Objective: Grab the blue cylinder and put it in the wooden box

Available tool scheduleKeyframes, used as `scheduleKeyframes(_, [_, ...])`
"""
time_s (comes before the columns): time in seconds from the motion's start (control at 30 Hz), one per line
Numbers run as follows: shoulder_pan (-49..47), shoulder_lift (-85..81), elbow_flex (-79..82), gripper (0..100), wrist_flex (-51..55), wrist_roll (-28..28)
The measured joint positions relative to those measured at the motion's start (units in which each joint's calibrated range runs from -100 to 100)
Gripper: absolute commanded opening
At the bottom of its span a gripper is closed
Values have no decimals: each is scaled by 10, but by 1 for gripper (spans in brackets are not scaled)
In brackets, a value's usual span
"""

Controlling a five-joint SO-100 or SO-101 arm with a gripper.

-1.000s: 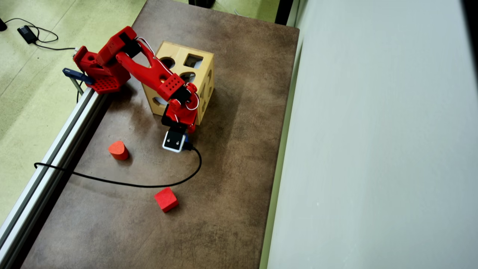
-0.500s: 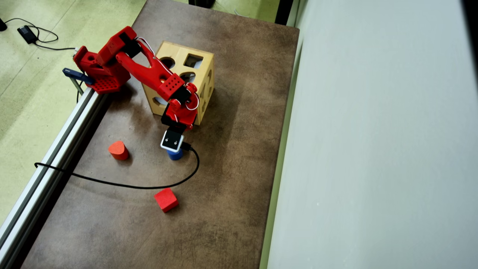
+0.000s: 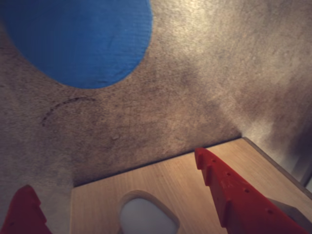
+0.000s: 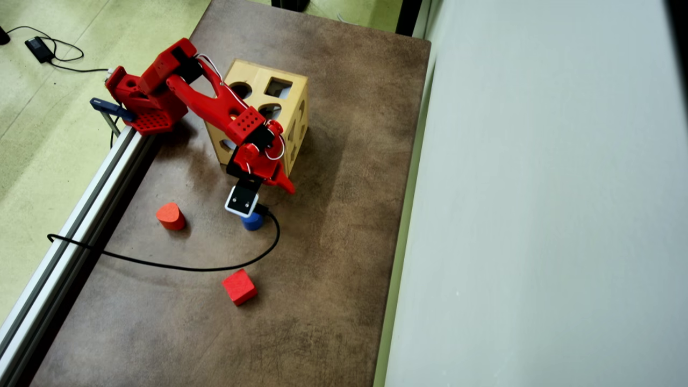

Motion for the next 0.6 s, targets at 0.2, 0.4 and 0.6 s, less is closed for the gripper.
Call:
scheduleKeyframes(0.2, [21, 0, 0, 48, 4, 3])
scheduleKeyframes(0.4, [33, -1, 0, 48, -12, 0])
scheduleKeyframes(0.6, [56, -15, 1, 48, -35, 0])
